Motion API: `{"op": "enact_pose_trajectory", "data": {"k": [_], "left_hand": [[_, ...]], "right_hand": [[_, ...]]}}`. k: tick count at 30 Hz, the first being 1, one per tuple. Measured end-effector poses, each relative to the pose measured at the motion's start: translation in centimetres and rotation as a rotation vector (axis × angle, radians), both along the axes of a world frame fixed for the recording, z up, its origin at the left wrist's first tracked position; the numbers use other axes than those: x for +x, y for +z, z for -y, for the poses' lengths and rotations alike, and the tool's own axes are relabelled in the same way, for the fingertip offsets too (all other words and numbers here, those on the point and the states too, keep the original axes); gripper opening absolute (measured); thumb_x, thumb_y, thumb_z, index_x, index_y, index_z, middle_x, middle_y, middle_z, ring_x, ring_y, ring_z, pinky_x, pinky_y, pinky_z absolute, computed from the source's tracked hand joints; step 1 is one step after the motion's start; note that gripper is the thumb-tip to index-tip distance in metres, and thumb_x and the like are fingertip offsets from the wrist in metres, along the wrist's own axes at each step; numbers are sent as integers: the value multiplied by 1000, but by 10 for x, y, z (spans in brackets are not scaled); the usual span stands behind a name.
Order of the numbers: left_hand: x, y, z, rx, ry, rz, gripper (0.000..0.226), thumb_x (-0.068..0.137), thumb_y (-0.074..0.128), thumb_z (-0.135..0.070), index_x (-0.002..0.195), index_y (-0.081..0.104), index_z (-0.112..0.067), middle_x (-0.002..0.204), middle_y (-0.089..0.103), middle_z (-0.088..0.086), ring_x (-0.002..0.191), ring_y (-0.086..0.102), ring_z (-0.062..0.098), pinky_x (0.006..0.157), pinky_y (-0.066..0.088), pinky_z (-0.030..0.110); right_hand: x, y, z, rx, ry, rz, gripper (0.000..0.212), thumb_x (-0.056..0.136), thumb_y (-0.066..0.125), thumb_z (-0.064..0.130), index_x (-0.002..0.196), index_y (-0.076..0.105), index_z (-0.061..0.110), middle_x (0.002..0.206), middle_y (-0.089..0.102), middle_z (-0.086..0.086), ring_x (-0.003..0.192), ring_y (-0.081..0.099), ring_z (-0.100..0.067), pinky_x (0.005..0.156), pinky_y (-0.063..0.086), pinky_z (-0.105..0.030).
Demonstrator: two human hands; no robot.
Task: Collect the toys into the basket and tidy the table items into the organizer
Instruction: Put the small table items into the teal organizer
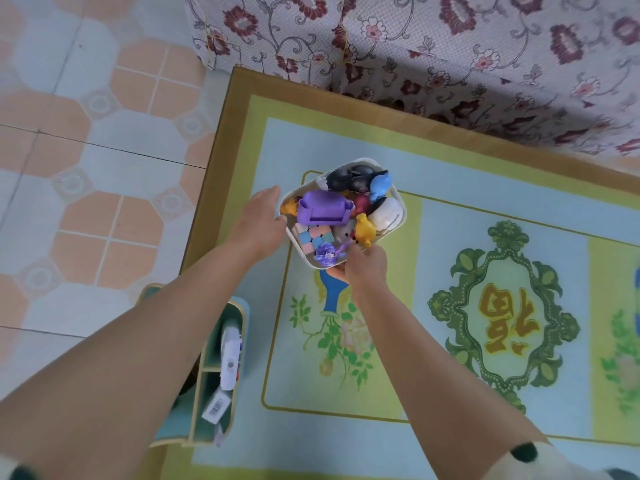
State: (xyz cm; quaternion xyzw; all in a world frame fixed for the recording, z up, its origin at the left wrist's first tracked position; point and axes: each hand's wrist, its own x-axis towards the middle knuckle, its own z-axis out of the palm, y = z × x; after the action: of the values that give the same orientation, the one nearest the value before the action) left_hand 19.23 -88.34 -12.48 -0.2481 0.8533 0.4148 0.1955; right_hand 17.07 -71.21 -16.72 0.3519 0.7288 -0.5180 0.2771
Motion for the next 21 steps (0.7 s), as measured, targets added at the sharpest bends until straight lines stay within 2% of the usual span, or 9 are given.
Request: {"op": "enact_pose_trajectory", "data": {"k": [1,2,3,4,7,11,14,16,21], "left_hand": [[0,2,3,12,23,6,26,96,45,-7,120,51,-14,142,45,18,127,44,29,101,34,36],[0,4,8,17,32,4,22,95,44,-5,100,49,-25,127,49,18,113,48,28,91,36,35],[2,6,14,25,45,0,28,94,43,-4,86,44,-30,113,49,14,101,48,26,82,34,34],[3,7,19,33,57,-8,26,93,43,-3,81,46,-26,107,53,10,93,48,28,76,33,34],[16,10,43,30,111,-11,17,90,41,-3,97,57,-3,96,63,18,91,56,38,68,36,34],[40,11,75,19,166,40,24,81,46,1,99,62,-2,99,66,20,95,60,38,72,40,35],[60,9,97,-3,228,101,26,79,52,3,102,63,2,103,65,21,98,57,37,71,42,39],[69,7,103,15,269,123,25,82,51,2,103,63,0,101,62,17,92,54,33,63,37,34],[96,-4,114,70,330,175,31,92,44,-5,119,58,-2,118,61,18,98,52,30,74,34,30]], "right_hand": [[-2,1,2,0,34,-12,19,95,48,12,105,59,0,104,68,-20,78,71,-36,64,61,-42],[-4,2,5,-3,72,-31,18,95,49,11,105,58,0,106,67,-20,81,71,-36,66,61,-45],[-6,4,11,-5,121,-54,15,95,49,9,103,58,0,106,67,-20,81,71,-35,64,61,-46],[-8,6,14,-1,174,-76,14,94,48,8,99,59,2,104,67,-19,80,71,-34,63,61,-46],[-13,11,36,-3,347,-112,19,92,44,8,101,59,-1,102,67,-21,79,71,-32,62,61,-48],[-12,12,67,26,543,-125,18,92,42,9,95,57,1,100,66,-22,74,71,-35,59,60,-50],[-3,10,91,31,653,-120,18,91,40,7,82,56,9,97,66,-22,68,70,-31,50,60,-40],[1,7,98,33,688,-105,19,91,40,8,82,56,10,97,66,-22,69,70,-31,48,59,-36],[16,-1,111,49,779,-85,23,91,39,8,91,61,2,94,68,-22,69,71,-32,53,61,-39]]}}
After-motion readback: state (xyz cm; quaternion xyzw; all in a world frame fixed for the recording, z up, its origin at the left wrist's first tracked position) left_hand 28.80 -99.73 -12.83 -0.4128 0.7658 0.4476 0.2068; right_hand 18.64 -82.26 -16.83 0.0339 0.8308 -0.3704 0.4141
